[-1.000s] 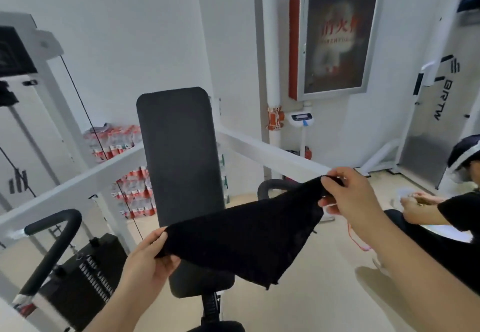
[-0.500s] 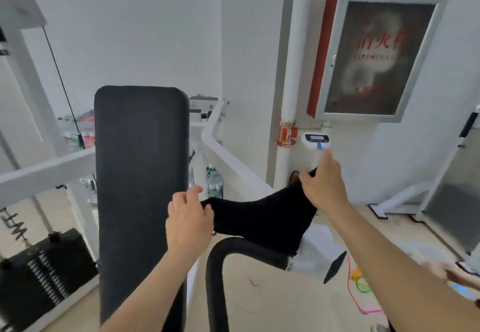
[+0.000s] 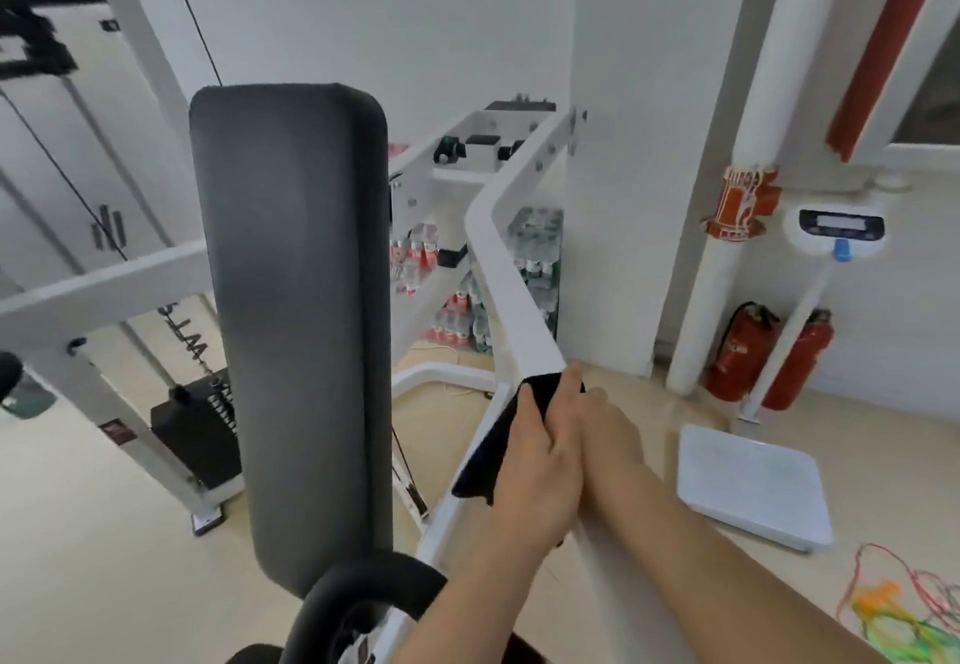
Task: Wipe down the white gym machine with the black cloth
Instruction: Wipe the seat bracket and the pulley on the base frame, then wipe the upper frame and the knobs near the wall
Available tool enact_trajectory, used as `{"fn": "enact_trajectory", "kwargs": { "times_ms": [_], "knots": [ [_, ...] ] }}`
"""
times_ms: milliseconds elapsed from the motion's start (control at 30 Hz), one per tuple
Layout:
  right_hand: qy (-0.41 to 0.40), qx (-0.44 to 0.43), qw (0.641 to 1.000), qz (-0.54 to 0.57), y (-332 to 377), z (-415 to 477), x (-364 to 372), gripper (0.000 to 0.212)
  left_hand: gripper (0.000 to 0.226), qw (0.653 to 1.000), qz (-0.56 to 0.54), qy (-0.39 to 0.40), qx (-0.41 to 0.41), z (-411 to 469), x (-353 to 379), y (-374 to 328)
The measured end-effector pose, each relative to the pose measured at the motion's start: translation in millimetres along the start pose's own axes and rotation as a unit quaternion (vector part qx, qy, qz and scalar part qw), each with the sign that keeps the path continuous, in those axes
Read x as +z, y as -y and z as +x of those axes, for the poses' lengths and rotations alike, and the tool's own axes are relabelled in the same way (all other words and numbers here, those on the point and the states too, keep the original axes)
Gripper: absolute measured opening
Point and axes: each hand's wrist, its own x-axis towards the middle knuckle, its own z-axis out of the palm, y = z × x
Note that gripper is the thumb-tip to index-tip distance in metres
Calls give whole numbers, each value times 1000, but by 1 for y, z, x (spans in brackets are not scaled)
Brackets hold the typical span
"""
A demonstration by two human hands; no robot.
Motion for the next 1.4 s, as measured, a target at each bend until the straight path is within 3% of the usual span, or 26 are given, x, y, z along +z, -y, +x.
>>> {"fn": "enact_trajectory", "kwargs": {
  "times_ms": [67, 167, 267, 367, 467, 567, 633, 733, 800, 900, 933, 1033, 1133, 1200, 1267, 1400],
  "knots": [
    [3, -14, 1000, 14, 9, 25, -3, 56, 40, 996, -58, -56, -33, 25, -1, -6],
    [22, -29, 999, 27, 16, 47, -6, 61, 65, 989, -82, -88, -85, 48, -2, -10],
    [55, -17, 996, 62, 5, 36, -8, 65, 39, 998, 47, -28, -22, 32, 9, -8],
    [97, -12, 990, 101, -26, -15, -9, 66, 57, 980, 198, 30, 16, -28, 27, -2],
    [131, -3, 984, 118, -62, -96, -7, 82, 69, 956, 276, 81, 66, -110, 41, 2],
    [132, 21, 971, 197, -93, -163, -5, 83, 73, 943, 294, 117, 106, -172, 43, 1],
    [157, 29, 960, 232, -102, -189, -15, 83, 72, 941, 305, 86, 115, -190, 38, 1],
    [125, 48, 957, 257, -104, -203, -26, 62, 50, 935, 323, -25, 143, -180, 27, 8],
    [79, 38, 958, 272, -97, -202, -19, 32, 46, 883, 442, -47, 151, -167, 28, 16],
    [74, 15, 958, 277, -94, -183, -2, 25, 82, 826, 555, 31, 98, -156, 44, 24],
    [91, 14, 945, 313, -96, -173, 0, 26, 87, 825, 557, 42, 84, -153, 49, 24],
    [171, 18, 892, 418, -103, -139, -3, 29, 71, 848, 528, 25, 35, -132, 59, 11],
    [219, 18, 853, 473, -99, -102, -2, 35, 58, 934, 351, -17, -60, -97, 62, -1],
    [222, 10, 841, 492, -91, -78, -2, 60, 64, 967, 233, -53, -87, -74, 60, -6],
    [239, -7, 840, 488, -83, -59, -6, 75, 61, 982, 131, -105, -87, -60, 61, -11],
    [216, -64, 893, 391, -103, -51, -10, 35, 58, 951, 230, -152, -140, -69, 68, -7]
  ]
}}
